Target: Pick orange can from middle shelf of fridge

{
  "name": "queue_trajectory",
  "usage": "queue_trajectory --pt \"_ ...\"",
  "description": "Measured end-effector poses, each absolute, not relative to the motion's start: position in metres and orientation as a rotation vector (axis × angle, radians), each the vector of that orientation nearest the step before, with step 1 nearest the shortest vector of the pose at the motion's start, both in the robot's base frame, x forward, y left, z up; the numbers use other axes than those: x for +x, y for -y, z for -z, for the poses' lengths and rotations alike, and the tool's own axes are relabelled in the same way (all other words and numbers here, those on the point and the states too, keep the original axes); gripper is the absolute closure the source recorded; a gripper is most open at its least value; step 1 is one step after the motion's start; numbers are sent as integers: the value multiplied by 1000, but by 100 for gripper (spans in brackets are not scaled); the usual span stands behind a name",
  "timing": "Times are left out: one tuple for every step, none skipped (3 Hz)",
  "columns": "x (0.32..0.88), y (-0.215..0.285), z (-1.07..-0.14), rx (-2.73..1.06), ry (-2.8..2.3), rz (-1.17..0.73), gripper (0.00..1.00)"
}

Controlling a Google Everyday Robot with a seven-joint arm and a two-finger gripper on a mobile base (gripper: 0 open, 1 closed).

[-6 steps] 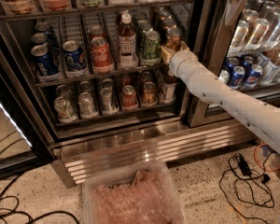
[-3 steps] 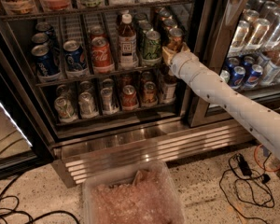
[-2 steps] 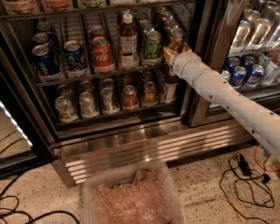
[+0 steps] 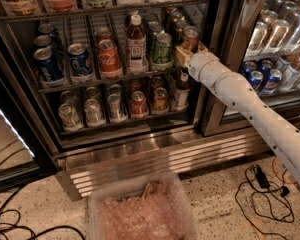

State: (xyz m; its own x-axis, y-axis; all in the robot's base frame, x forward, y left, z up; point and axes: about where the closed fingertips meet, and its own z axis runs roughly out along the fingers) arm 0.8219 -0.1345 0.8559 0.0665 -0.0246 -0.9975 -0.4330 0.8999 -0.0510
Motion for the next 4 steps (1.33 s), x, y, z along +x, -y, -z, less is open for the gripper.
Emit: queue_trajectory --pt "820 132 -873 -407 -1440 -329 100" --pt "811 129 -877 -448 -1433 -337 100" --pt "797 134 -874 -504 -1455 -332 100" --pt "782 139 -872 -553 -1465 -342 100"
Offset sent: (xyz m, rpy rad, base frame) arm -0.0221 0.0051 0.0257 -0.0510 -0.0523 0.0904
